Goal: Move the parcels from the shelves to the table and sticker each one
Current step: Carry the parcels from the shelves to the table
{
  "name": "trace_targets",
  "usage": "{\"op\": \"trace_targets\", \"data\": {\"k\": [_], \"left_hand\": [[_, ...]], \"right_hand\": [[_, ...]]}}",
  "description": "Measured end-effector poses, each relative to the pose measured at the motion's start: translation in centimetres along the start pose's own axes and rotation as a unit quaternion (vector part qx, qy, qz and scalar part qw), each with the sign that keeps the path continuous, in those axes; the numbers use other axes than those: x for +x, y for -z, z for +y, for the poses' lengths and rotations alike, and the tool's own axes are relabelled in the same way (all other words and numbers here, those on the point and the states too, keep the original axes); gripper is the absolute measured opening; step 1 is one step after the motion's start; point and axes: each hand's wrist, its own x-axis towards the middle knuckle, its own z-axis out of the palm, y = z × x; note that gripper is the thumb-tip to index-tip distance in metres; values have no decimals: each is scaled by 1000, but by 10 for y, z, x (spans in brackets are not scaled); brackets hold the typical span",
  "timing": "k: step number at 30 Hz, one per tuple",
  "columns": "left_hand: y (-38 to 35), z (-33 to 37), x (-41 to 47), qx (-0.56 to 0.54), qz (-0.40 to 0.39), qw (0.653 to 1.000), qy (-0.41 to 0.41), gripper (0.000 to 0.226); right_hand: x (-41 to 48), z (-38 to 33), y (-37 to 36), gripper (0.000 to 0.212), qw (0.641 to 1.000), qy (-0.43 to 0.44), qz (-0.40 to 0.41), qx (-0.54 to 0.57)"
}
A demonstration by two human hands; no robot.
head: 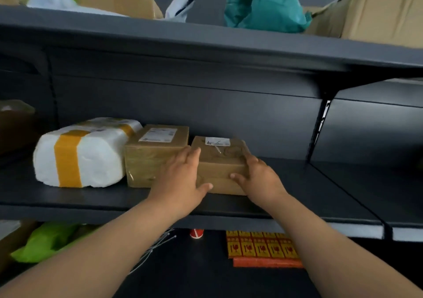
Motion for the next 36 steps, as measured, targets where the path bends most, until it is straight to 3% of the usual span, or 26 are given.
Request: {"op": "trace_targets", "data": {"k": [6, 13, 16, 20, 24, 31, 36], "left_hand": [[-6, -18, 6, -45, 11, 998, -53, 86], [-22, -4, 15, -155, -18, 988, 14, 95], [-30, 2, 25, -217, -68, 972, 66, 87], [-35, 15, 31, -267, -129, 948, 115, 71], [-38, 36, 29, -314, -106, 933, 139, 58], [-40, 94, 18, -370, -54, 924, 84, 62], [-46, 144, 11, -427, -78, 901, 12, 60]], "right_hand": [[-14, -2, 3, 56, 998, -22, 54, -6], [-38, 0, 13, 51, 995, -47, 88, 32], [-45, 11, 25, 58, 993, -76, 80, 47], [-46, 26, 36, 86, 977, -152, 23, 148], [-43, 38, 37, 58, 965, -159, 9, 207], [-69, 75, 77, 61, 968, -125, 106, 188], [-111, 98, 110, 65, 964, -144, 184, 130]]}}
